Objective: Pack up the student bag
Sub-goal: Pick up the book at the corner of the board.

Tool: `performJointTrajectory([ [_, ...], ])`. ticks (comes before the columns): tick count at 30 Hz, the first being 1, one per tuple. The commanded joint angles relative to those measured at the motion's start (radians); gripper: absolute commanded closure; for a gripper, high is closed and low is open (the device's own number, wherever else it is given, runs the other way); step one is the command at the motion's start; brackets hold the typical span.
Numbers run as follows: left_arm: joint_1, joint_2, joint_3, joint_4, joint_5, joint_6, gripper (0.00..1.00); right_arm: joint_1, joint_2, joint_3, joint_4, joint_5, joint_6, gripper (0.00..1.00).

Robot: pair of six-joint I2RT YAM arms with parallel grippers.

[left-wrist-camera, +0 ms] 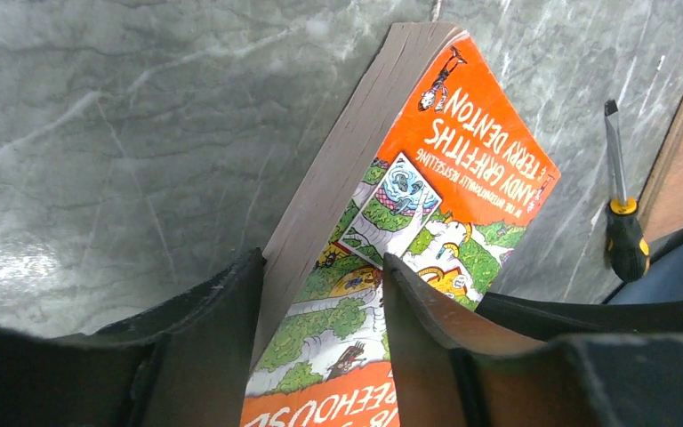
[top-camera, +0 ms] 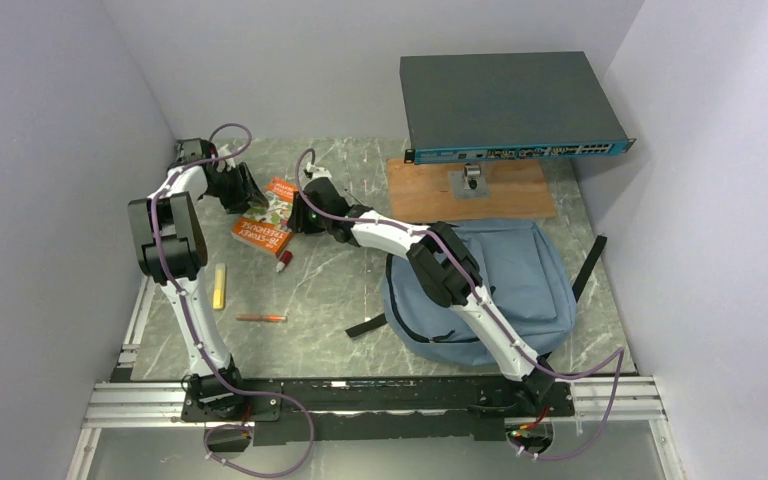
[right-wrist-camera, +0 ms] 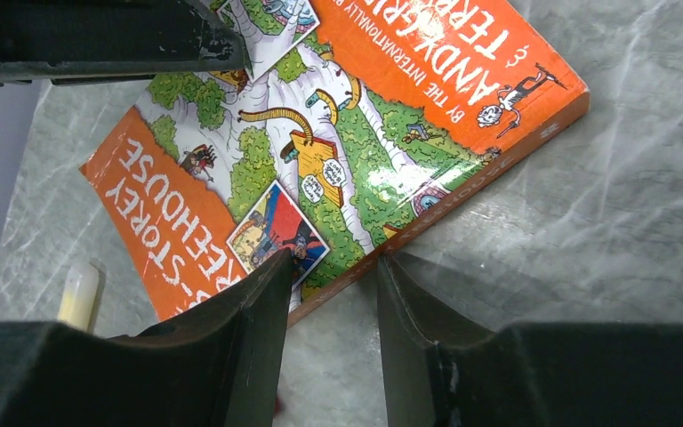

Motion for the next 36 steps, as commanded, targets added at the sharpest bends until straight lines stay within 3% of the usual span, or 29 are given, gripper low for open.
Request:
performJointTrajectory([
  [1,-0.061,-0.055,-0.033,-0.072,0.207,-0.055,0.48,0.012,-0.048,-0.033,-0.020,0.014,-0.085,0.59],
  [10,-0.099,-0.118,-0.045,-0.088,0.167,-0.029,0.62,0.009,-0.065,-0.037,-0.069,0.058,-0.151,0.52],
  [15,-0.103,-0.132,-0.050,-0.077,0.218,-0.033,0.66,0.008,-0.051,-0.010,-0.103,0.068,-0.181,0.51],
  [20,-0.104,-0.129,-0.046,-0.080,0.232,-0.033,0.79,0.007,-0.054,-0.003,-0.115,0.077,-0.225,0.48],
  [24,-0.104,-0.122,-0.035,-0.103,0.205,-0.027,1.00,0.008,-0.073,0.012,-0.163,0.101,-0.296,0.42],
  [31,-0.104,-0.133,-0.048,-0.092,0.207,-0.065,1.00,0.034,-0.159,-0.032,-0.244,0.192,-0.462,0.24],
  [36,-0.105,-0.139,-0.074,-0.056,0.260,-0.130,1.00,0.059,-0.234,-0.076,-0.290,0.195,-0.470,0.20],
])
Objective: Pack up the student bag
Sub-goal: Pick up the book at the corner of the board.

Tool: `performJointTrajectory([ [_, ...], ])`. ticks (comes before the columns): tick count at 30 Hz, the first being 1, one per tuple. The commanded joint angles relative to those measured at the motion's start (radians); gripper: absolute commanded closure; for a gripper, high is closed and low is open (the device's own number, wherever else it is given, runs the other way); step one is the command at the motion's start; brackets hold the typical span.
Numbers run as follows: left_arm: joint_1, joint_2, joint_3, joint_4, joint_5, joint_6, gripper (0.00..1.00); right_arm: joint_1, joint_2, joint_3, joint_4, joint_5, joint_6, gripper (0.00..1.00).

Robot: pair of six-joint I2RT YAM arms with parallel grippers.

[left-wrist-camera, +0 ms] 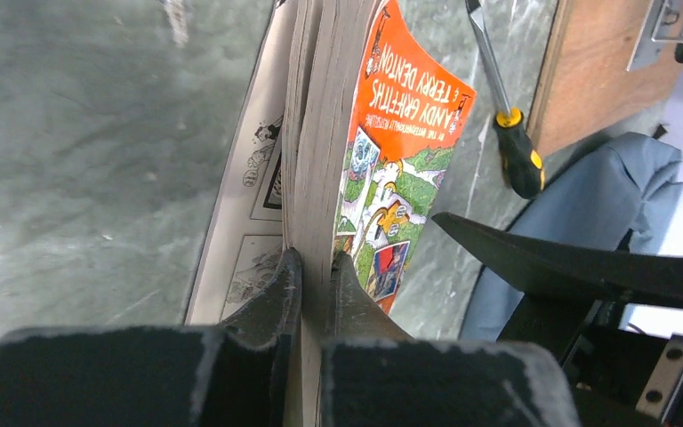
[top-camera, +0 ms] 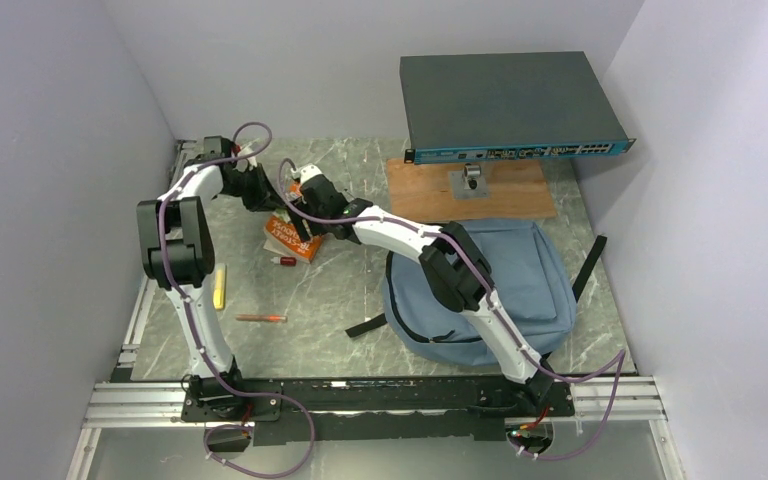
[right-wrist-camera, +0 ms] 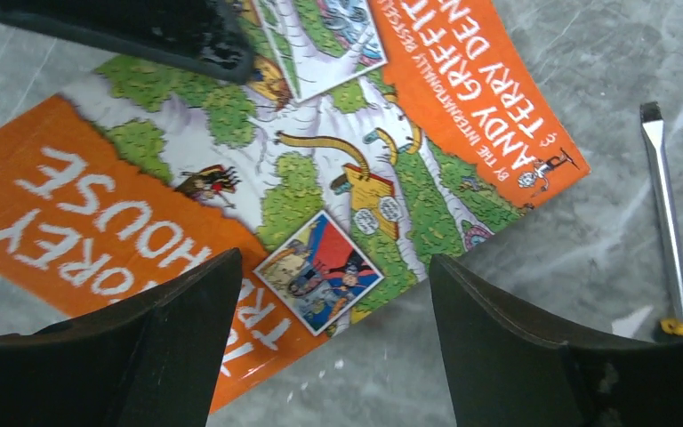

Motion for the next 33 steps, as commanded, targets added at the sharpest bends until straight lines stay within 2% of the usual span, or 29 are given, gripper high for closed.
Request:
performJointTrajectory([
  [1,-0.014,-0.051,-0.019,0.002,0.142,-0.095,1.00,0.049,-0.119,-0.059,-0.043,0.044,-0.089,0.19],
  [5,-0.014,-0.053,-0.013,0.001,0.170,-0.142,1.00,0.081,-0.201,-0.186,0.064,0.038,-0.147,0.18],
  [9,-0.016,-0.055,-0.014,-0.010,0.134,-0.162,1.00,0.086,-0.246,-0.275,0.174,-0.021,-0.162,0.18],
  [13,-0.019,-0.039,-0.005,-0.017,0.139,-0.184,1.00,0.100,-0.231,-0.259,0.180,-0.033,-0.214,0.18],
  [17,-0.019,-0.032,0.004,-0.034,0.136,-0.186,1.00,0.116,-0.207,-0.220,0.116,0.102,-0.251,0.18],
  [21,-0.019,-0.026,0.007,-0.038,0.138,-0.183,1.00,0.063,-0.266,-0.220,-0.017,0.016,-0.021,0.16],
  [24,-0.017,-0.012,0.012,-0.037,0.156,-0.188,1.00,0.064,-0.333,-0.285,-0.021,-0.026,0.150,0.12],
  [27,-0.004,0.010,0.014,-0.028,0.203,-0.195,1.00,0.065,-0.358,-0.350,-0.024,-0.016,0.421,0.11],
  [33,0.025,0.033,0.013,-0.031,0.228,-0.190,1.00,0.068,-0.434,-0.593,0.254,-0.053,0.768,0.12],
])
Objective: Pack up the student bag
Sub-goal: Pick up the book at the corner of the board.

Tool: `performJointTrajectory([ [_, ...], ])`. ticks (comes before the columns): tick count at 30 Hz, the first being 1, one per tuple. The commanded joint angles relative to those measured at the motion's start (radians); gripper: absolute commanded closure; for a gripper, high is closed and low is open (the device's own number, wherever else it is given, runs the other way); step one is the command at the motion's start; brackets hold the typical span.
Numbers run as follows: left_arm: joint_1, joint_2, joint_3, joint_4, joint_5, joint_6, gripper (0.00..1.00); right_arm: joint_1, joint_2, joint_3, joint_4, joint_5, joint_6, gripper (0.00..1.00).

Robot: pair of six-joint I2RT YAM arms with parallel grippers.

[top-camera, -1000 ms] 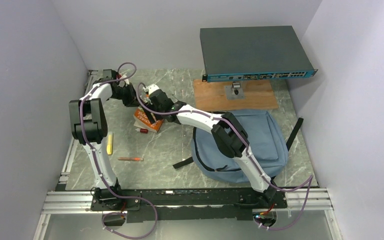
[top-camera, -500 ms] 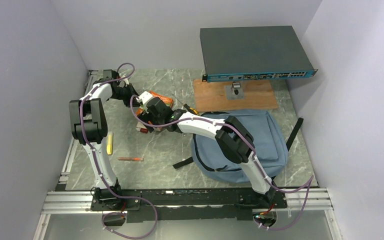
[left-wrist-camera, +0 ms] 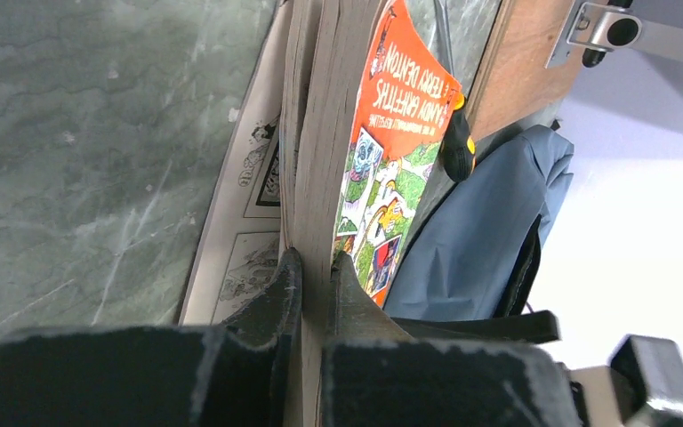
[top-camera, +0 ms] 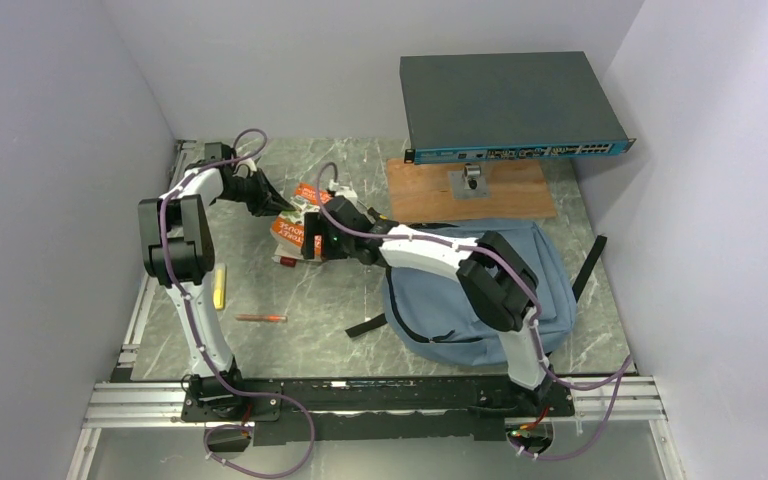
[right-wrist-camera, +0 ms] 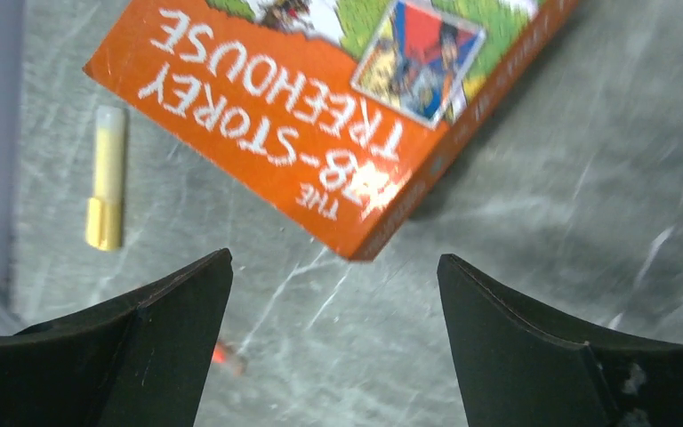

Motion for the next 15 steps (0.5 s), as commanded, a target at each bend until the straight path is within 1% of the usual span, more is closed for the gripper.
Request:
performJointTrajectory([
  [1,0.021,0.008,0.034,-0.018,0.081,-0.022,1.00,0.008,-0.075,-0.158,0.249,-0.041,0.349,0.12],
  [6,0.021,0.024,0.020,0.005,0.105,-0.044,1.00,0.000,-0.070,-0.233,0.418,-0.074,0.474,0.13],
  [10,0.019,0.034,0.016,0.017,0.129,-0.064,1.00,-0.015,-0.030,-0.245,0.485,-0.107,0.535,0.15],
  [15,0.013,0.019,0.010,0.010,0.110,-0.059,1.00,-0.040,0.031,-0.239,0.535,-0.158,0.599,0.16],
])
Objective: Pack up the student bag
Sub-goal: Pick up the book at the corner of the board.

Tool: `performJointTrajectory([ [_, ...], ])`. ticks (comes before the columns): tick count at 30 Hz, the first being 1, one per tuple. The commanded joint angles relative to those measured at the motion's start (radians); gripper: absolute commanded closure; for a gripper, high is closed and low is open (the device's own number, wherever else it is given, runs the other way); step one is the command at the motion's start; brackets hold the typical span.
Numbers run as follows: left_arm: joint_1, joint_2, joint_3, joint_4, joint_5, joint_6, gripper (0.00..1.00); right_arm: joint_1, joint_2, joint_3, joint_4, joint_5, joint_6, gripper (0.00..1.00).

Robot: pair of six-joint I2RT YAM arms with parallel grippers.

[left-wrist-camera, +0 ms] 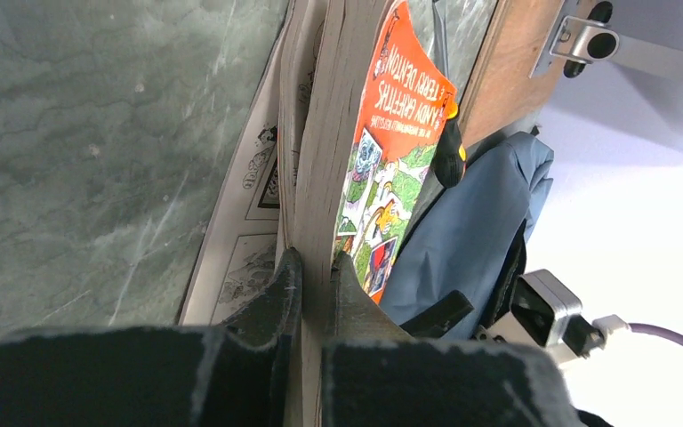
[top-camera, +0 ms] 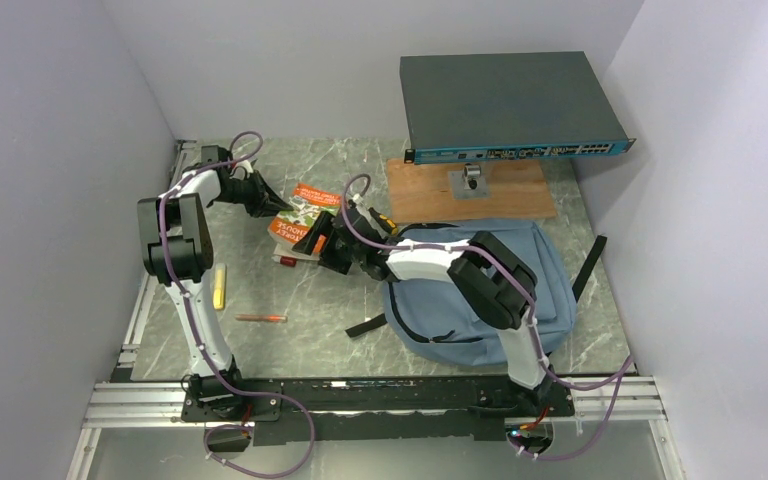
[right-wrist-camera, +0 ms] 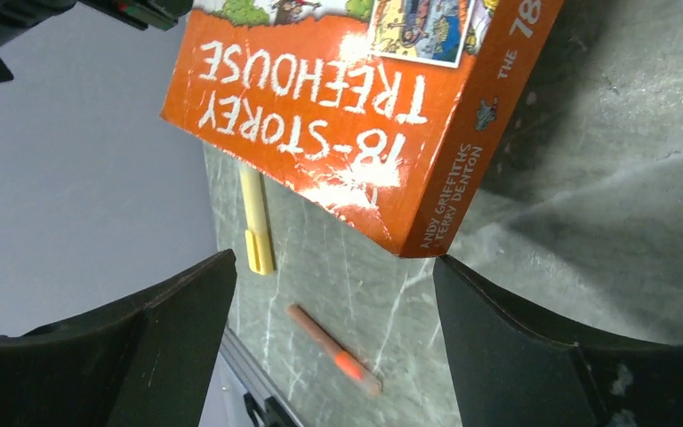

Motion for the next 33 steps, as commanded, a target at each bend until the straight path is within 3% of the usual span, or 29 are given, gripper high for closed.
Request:
performJointTrajectory([
  [1,-0.010,-0.015,0.011,-0.007,0.067,-0.031,1.00,-0.032,0.059,0.007,0.156,-0.047,0.095,0.16],
  [9,-0.025,-0.009,0.020,-0.028,0.057,-0.020,1.00,-0.079,0.173,0.042,0.351,-0.150,0.176,0.17],
  [22,-0.039,0.010,0.067,-0.113,0.017,0.052,1.00,-0.118,0.200,0.018,0.455,-0.169,0.207,0.32],
  [25,-0.037,0.013,0.066,-0.115,0.028,0.054,1.00,-0.123,0.154,0.001,0.321,-0.122,0.174,0.33],
  [30,-0.012,0.005,-0.042,0.110,0.266,-0.121,1.00,-0.129,0.085,-0.078,0.227,-0.052,0.129,0.24],
  [33,0.005,-0.021,-0.092,0.181,0.283,-0.174,1.00,-0.138,0.060,-0.116,0.240,-0.060,0.113,0.21],
])
